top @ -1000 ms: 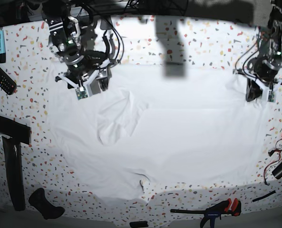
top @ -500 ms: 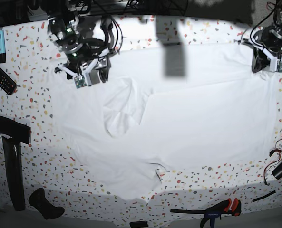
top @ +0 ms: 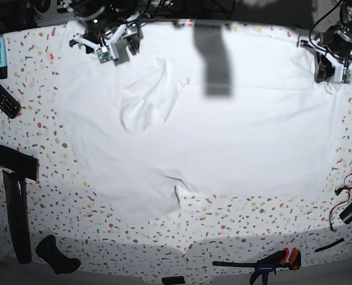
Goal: Fold the T-shirt properly
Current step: 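Pull both grippers back toward the collar, dragging the shirt along, then release the shirt and raise both grippers near the collar edge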
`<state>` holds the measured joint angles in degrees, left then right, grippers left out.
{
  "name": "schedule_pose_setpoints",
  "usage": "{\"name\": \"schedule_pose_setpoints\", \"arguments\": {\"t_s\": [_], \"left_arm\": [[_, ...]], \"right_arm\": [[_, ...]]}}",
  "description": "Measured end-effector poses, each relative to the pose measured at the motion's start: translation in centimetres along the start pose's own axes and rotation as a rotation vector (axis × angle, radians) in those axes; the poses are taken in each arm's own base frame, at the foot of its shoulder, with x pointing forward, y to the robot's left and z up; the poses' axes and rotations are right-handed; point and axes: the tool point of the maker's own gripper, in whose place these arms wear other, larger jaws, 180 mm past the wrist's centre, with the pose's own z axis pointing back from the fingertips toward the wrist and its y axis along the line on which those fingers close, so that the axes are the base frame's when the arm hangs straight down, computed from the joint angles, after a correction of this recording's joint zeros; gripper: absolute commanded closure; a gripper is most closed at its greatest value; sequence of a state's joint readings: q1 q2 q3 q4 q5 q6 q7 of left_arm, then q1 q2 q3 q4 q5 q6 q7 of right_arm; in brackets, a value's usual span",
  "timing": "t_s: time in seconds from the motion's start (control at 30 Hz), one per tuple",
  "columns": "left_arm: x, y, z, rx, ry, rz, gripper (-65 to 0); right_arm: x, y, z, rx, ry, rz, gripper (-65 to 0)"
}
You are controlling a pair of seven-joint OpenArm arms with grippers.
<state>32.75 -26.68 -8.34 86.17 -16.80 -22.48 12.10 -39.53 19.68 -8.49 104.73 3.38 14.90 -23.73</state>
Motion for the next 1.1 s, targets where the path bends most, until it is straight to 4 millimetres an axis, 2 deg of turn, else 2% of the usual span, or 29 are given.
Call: {"name": "schedule_pose_setpoints", "arguments": {"t_s": [0.27,0.47,0.77,0.93,1.1], "left_arm": [[-0.7,-0.2,0.6,-0.003,-0.002,0.010,0.0],[-1.3,-0.5,1.1,-0.008,0.008,0.018,0.0],[-0.7,-1.2,1.3,-0.015,0.040,-0.028,0.0],[-0.1,-2.2,1.7,-0.024,0.077,-0.080,0.0],[0.6,-3.7,2.2,-0.057,0.087,-0.117,0.0]], "right_arm": [[-0.3,-1.3,0.3,-0.013,0.010,-0.023,-30.1],[-1.6,-2.1,1.0,-0.037,0.041,-0.043,-30.1],[-1.7,-2.3,1.1,-0.050,0.038,-0.051,-30.1],[-0.6,-2.7,1.6,-0.073,0.038,-0.047,-30.1],[3.0,-3.8,2.6,-0.112,0.002,-0.013,-30.2]]}}
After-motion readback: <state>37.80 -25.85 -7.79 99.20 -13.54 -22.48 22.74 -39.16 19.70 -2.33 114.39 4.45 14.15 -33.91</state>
